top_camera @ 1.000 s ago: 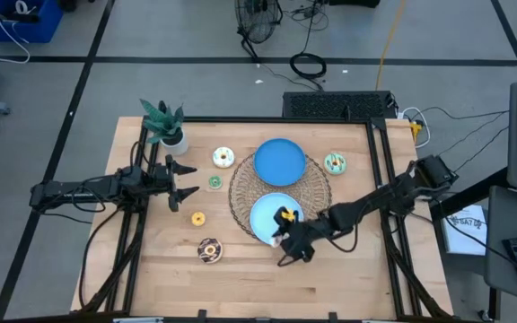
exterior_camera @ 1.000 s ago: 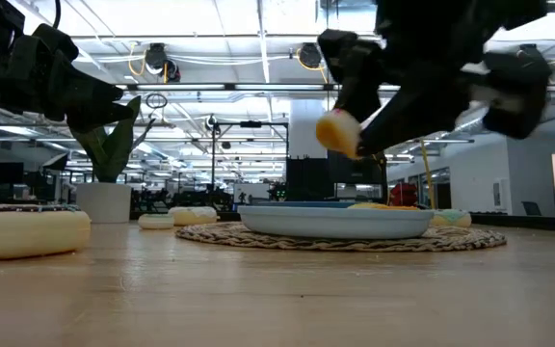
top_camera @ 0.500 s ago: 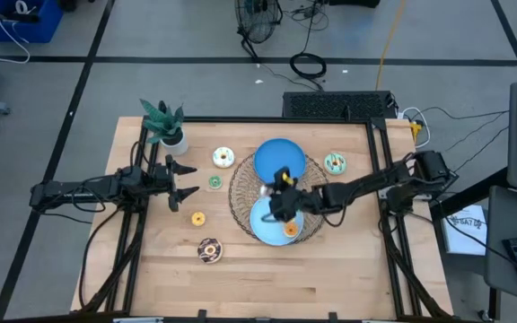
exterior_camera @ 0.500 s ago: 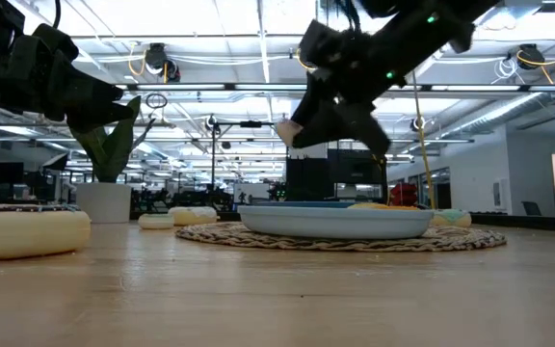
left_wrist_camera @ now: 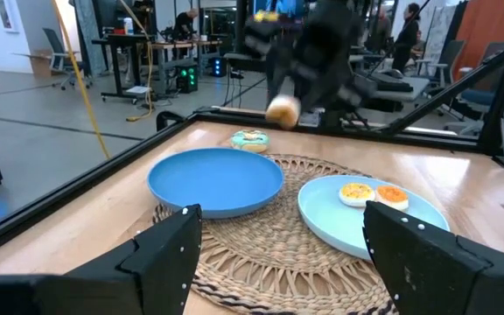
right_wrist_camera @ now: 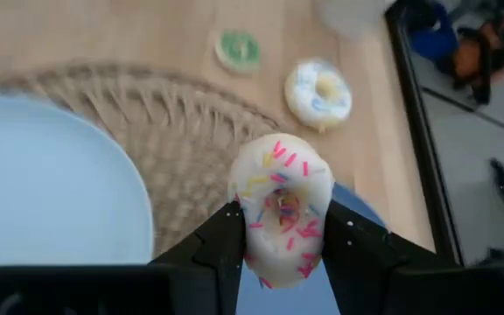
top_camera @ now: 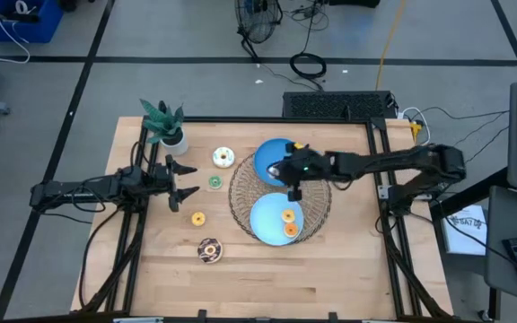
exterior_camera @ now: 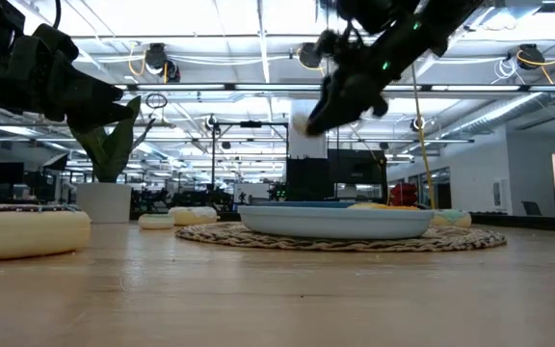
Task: Pick & Place donuts
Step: Put the small white donut on the light blue plate
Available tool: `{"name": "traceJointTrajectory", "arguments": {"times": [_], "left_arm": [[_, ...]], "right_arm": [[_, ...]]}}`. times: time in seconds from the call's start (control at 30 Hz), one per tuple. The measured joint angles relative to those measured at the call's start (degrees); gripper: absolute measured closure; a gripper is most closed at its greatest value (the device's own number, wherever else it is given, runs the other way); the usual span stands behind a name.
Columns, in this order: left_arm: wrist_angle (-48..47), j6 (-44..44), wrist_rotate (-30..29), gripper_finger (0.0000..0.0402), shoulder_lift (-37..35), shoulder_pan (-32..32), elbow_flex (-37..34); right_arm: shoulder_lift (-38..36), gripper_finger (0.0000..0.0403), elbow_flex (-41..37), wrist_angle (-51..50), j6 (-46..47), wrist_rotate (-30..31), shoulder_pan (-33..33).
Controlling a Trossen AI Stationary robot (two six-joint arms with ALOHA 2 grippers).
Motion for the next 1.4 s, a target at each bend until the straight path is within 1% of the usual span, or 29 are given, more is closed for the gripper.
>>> {"name": "traceJointTrajectory", "arguments": {"times": [0.03, 0.2, 0.33, 0.4, 0.47, 0.57, 0.63, 0.73, 0.77, 0.83, 0.93, 1.1, 1.2, 1.4], "left_arm": [[0.1, 0.0, 0.0, 0.0091, 0.0, 0.0, 0.0], [0.1, 0.0, 0.0, 0.0091, 0.0, 0.0, 0.0], [0.0, 0.0, 0.0, 0.0092, 0.0, 0.0, 0.0], [0.0, 0.0, 0.0, 0.0091, 0.0, 0.0, 0.0], [0.0, 0.0, 0.0, 0.0091, 0.0, 0.0, 0.0], [0.0, 0.0, 0.0, 0.0091, 0.0, 0.0, 0.0], [0.0, 0.0, 0.0, 0.0091, 0.0, 0.0, 0.0], [0.0, 0.0, 0.0, 0.0091, 0.0, 0.0, 0.0], [0.0, 0.0, 0.0, 0.0092, 0.0, 0.0, 0.0], [0.0, 0.0, 0.0, 0.0091, 0.0, 0.0, 0.0], [0.0, 0.0, 0.0, 0.0091, 0.0, 0.0, 0.0], [0.0, 0.0, 0.0, 0.0091, 0.0, 0.0, 0.0], [0.0, 0.0, 0.0, 0.0091, 0.0, 0.0, 0.0], [0.0, 0.0, 0.0, 0.0092, 0.0, 0.0, 0.0]], "right_arm": [[-1.8, 0.0275, 0.0, -1.1, 0.2, -1.4, 0.1], [-10.9, 0.0275, 0.0, 0.3, 0.4, -8.3, 1.6], [-15.4, 0.0275, 0.0, 2.9, 5.9, -14.5, 2.3], [-16.2, 0.0275, 0.0, 2.3, 7.9, -14.6, 2.7], [-16.4, 0.0275, 0.1, 0.2, 7.9, -14.3, 2.9], [-14.7, 0.0275, 3.6, -6.3, 7.9, -13.6, 3.2], [-12.9, 0.0275, 8.3, -13.7, 7.8, -10.5, 4.0], [-8.2, 0.0275, 15.9, -24.2, 6.3, -4.4, 4.8], [-6.4, 0.0275, 17.8, -27.8, 6.6, -3.7, 5.0], [-3.4, 0.0275, 19.8, -32.2, 8.0, -3.9, 5.0], [0.0, 0.0275, 19.7, -36.8, 8.3, -3.7, 5.0], [3.8, 0.0275, 16.6, -35.7, 9.2, -3.8, 5.0], [4.6, 0.0275, 13.1, -31.7, 8.8, -3.9, 5.0], [4.7, 0.0275, 5.1, -19.9, 6.5, -4.0, 5.0]]}}
